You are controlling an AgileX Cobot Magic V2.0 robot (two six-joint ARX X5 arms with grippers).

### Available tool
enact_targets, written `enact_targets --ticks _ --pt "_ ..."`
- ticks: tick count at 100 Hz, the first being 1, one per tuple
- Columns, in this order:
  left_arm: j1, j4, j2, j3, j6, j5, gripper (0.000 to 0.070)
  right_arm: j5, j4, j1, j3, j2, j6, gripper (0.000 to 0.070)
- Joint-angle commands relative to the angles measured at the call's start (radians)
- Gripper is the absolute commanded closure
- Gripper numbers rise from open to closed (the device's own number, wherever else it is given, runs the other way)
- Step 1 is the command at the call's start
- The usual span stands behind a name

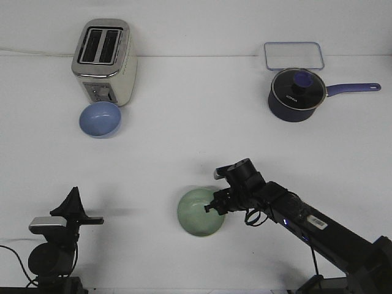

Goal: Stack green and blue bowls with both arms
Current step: 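Drag the green bowl with the right gripper toward the table center, nearer the robot, then release the green bowl and pull the right gripper back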

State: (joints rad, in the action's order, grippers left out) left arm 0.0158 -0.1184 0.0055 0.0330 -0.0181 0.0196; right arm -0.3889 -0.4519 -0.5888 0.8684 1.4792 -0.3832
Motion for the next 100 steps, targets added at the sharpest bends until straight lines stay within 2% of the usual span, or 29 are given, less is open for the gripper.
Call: enact_targets --ticks 1,5,14,18,50,58,78,85,100 --pt "0.0 -0.01 -0.001 -0.019 -0.004 -0.002 0.0686 0.001 0.012 -0.009 0.008 0.016 -0.001 0.0699" --pt "0.0 -0.011 -0.001 -0.019 -0.004 -0.002 0.0686 0.0 0.018 -0.009 0.008 0.016 -0.002 0.0652" --pt "0.0 -0.011 -0.001 -0.019 -0.004 -0.002 0.0686 -0.004 0.02 -0.009 0.008 0.016 -0.002 0.0368" --pt "0.0 -0.011 -0.001 -0.019 -0.004 -0.002 0.0686 -0.004 0.015 -0.007 0.008 0.016 -0.001 0.0311" --pt "0.0 -0.016 -0.001 -0.019 -0.019 -0.002 0.0687 0.006 0.01 0.073 0.046 -0.166 0.083 0.0284" --pt "0.0 -0.027 -0.001 -0.018 -0.071 -0.002 0.0687 0.038 0.011 0.124 0.058 -0.254 0.106 0.0284" --pt "0.0 -0.063 -0.001 0.013 -0.346 -0.002 0.0689 0.135 0.03 0.296 0.06 -0.465 0.219 0.0284" --pt "0.0 -0.043 0.002 0.044 -0.369 -0.002 0.0688 0.135 0.03 0.361 0.05 -0.518 0.255 0.0284" --pt "0.001 0.085 0.094 0.193 -0.368 0.034 0.0685 0.134 0.08 0.468 -0.043 -0.644 0.257 0.0285"
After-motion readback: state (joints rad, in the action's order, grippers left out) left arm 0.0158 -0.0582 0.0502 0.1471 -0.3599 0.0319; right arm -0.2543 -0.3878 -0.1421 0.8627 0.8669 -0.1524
